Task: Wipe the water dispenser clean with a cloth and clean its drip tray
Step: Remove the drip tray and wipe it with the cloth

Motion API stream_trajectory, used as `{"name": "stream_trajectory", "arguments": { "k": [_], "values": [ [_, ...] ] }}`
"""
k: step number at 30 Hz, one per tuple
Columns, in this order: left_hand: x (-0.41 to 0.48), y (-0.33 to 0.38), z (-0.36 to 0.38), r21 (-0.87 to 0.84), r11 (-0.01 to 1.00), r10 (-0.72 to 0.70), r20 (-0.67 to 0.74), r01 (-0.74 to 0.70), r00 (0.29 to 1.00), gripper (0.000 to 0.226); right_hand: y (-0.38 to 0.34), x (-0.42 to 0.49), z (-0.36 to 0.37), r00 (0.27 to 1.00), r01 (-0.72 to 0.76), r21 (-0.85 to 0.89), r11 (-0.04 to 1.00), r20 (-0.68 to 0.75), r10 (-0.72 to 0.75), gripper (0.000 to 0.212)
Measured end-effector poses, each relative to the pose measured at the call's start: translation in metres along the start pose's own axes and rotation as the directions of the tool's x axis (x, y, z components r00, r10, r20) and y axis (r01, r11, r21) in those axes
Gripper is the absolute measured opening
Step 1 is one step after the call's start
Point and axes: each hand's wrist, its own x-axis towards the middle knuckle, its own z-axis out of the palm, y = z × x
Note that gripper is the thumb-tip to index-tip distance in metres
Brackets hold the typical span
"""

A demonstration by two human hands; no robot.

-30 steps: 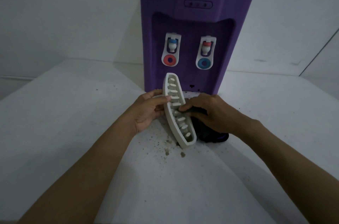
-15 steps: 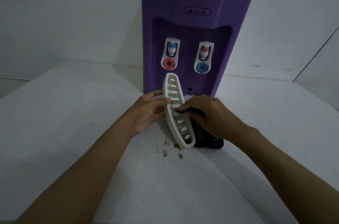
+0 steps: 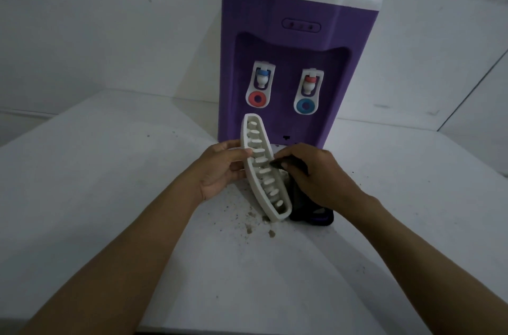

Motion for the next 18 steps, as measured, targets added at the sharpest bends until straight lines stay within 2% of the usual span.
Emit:
{"name": "stream_trajectory", "arguments": {
  "k": [6,11,15,18],
  "values": [
    [0.0014,-0.0037,-0.0064,-0.052,0.994,-0.103,-0.047,0.101,0.994,0.034,0.0108,-0.0014,0.0038,0.989,-0.144,0.055,0.988,0.032,0.143,0.023],
    [0.0022,-0.0002,-0.0059,-0.094,0.988,-0.129,-0.059,0.124,0.990,0.034,0.0074,-0.0008,0.0066,0.989,-0.148,0.086,0.985,0.014,0.148,0.022],
    [0.0016,0.0020,-0.0079,-0.179,0.972,-0.165,-0.049,0.154,0.985,0.031,0.0050,-0.0003,0.0050,0.988,-0.148,0.171,0.974,-0.024,0.155,0.022],
    [0.0027,0.0028,-0.0087,-0.177,0.970,-0.175,-0.050,0.163,0.983,0.030,0.0042,-0.0005,0.0064,0.987,-0.147,0.219,0.965,-0.039,0.159,0.022]
  ]
}}
